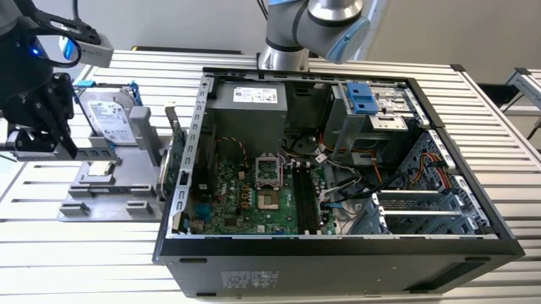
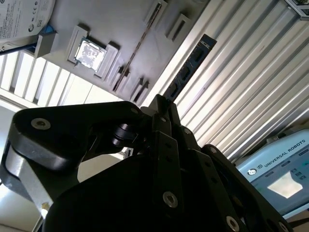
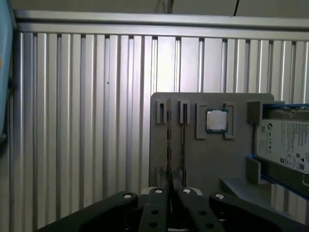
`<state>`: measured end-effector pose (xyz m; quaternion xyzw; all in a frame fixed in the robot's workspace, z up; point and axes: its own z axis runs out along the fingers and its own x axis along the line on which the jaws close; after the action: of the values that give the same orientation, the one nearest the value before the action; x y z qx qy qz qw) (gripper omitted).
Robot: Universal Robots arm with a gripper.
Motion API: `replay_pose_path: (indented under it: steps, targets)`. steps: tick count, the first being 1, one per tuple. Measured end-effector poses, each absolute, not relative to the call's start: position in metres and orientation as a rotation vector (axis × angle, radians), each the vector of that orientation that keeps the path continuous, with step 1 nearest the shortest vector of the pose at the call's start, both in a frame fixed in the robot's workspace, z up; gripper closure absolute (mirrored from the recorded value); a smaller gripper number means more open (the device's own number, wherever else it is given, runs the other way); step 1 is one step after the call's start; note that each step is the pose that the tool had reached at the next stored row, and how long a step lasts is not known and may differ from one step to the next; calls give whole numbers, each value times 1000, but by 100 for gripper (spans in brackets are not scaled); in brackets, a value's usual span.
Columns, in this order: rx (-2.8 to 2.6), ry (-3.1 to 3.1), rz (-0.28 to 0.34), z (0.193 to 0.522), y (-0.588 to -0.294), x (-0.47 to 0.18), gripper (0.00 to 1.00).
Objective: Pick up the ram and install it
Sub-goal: 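Pick up the ram and move it above insertion slot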
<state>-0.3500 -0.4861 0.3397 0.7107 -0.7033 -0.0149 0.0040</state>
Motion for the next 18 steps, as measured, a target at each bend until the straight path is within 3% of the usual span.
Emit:
replay_pose_path:
  steps: [18]
  targets:
    - [2221,-2211,-47,359,-486,-350,100]
